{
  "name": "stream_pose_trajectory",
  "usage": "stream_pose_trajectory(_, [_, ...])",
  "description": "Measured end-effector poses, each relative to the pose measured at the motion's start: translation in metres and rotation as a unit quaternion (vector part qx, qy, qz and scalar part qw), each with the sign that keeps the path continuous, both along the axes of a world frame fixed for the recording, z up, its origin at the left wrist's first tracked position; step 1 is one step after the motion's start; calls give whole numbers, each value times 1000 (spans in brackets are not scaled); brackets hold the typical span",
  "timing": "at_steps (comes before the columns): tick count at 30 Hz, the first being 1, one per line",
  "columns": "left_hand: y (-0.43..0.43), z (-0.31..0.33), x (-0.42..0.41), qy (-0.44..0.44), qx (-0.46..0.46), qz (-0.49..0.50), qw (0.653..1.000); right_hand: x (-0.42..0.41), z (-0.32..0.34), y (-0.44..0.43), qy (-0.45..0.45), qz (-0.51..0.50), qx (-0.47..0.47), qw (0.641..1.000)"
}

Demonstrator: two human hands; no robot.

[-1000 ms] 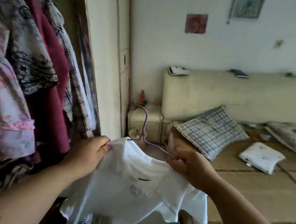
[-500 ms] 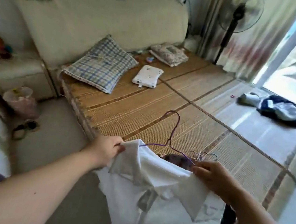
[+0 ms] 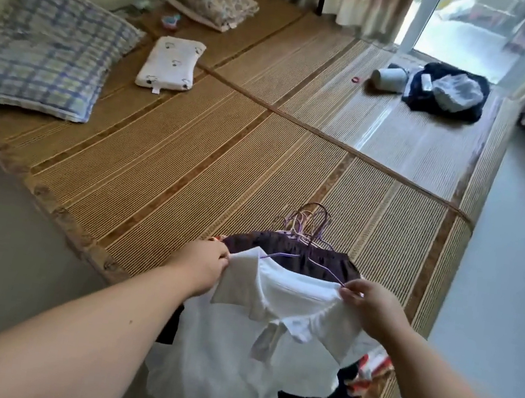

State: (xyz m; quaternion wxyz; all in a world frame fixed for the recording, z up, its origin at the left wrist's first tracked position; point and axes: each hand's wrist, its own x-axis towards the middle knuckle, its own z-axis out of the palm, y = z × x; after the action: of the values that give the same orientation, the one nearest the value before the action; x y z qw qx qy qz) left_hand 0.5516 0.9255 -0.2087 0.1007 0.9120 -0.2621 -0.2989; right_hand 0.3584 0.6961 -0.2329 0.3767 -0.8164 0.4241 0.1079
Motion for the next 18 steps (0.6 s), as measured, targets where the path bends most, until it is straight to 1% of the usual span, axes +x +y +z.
stream_pose_trajectory(2, [-11,-20,5,16,16,-5,1000,9,-20,-11,25,8,-14,1000])
stream_pose_trajectory(4, [-17,-38,10,35,20,0,999,18,-38,-21,50,39,-40,997])
stream_pose_trajectory(9, [-13,-59,14,58,23,28,998,36,-63,-28,85,85,-81,990])
stream_pose_trajectory(13, [10,-49,11,63,32,37,997,59,-56,-2,78,205,-103,970])
stream_pose_trajectory(16, [35,-24,13,50,34,60,996,91,-36,34,55,290,-89,951])
stream_pose_trajectory(18, [58,3,15,30,18,89,995,120,-12,66,21,360,-78,930])
